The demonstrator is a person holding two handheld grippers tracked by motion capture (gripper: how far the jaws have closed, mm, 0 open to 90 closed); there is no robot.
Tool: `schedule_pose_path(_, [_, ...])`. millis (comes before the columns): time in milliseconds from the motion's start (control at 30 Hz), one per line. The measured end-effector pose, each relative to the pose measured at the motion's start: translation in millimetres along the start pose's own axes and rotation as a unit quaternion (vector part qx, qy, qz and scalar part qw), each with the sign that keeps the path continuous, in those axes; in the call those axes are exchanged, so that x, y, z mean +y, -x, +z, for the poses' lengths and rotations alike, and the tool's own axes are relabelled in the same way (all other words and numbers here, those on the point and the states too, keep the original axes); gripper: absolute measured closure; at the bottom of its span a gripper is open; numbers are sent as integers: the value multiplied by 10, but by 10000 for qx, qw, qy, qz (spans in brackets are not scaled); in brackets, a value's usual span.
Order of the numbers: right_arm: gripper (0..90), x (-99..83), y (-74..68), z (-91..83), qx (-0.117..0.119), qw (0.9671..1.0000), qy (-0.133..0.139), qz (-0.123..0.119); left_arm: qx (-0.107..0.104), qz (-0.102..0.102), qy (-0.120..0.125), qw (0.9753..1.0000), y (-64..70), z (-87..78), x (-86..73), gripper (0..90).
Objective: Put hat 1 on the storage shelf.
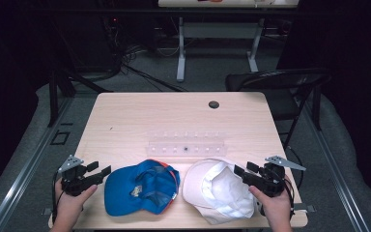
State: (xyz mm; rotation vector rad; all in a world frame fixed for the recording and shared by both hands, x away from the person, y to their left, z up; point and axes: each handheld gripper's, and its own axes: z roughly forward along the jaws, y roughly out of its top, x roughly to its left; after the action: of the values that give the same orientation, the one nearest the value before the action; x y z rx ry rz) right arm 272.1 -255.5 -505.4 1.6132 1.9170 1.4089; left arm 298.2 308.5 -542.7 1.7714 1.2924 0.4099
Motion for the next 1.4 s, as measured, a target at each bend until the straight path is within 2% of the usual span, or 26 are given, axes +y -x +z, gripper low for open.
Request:
schedule_pose_path(100, [359,17,-33,-20,-138,9998,-58,-136,82,11,14,10000,-9,3,-11,360])
schedule_pose_path(167, [357,43,-58,-51,-230,9993,-157,-235,135,6,-66,9999,-15,3,-16,357])
schedule_pose_path(267, [357,79,-52,-76,-125,9992,-374,-83,170,18,-157,9997,-20,4,-15,357])
schedule_pose_path(300, [396,96,-31,-75,-36,9981,-614,97,174,-15,-96,9998,-8,20,-22,355])
schedule_pose_path(400, [421,114,-5,-74,-77,9962,-833,246,203,62,-110,9997,9,17,-21,356])
schedule_pose_path(533, [423,148,-1,-105,-122,9948,-968,290,221,177,-114,9995,43,11,-24,356])
schedule_pose_path(667, [425,209,29,-179,-113,9920,-1176,451,188,183,-132,9996,53,21,-34,360])
schedule_pose_path(733, [425,215,37,-190,-121,9916,-1206,463,179,206,-154,9995,56,24,-36,360])
schedule_pose_path(833, [425,230,75,-230,-260,9899,-1300,502,182,207,-157,9995,65,27,-39,362])
schedule_pose_path(867, [425,225,100,-240,-283,9887,-1339,617,172,211,-153,9995,68,33,-43,363])
schedule_pose_path(900, [425,225,100,-240,-283,9887,-1339,617,172,211,-153,9995,68,33,-43,363])
schedule_pose_path(1033, [425,213,175,-253,-272,9833,-1584,856,123,273,-210,9993,83,55,-51,363])
schedule_pose_path(1167, [421,214,211,-265,-297,9815,-1643,935,105,311,-267,9991,102,69,-51,363])
schedule_pose_path(1300, [416,201,255,-286,-310,9775,-1792,1070,132,343,-236,9990,119,73,-54,362])
schedule_pose_path(1333, [413,184,276,-291,-299,9755,-1863,1135,134,338,-232,9991,118,71,-54,363])
schedule_pose_path(1400, [412,176,283,-293,-301,9748,-1884,1156,135,334,-274,9990,110,61,-50,362])
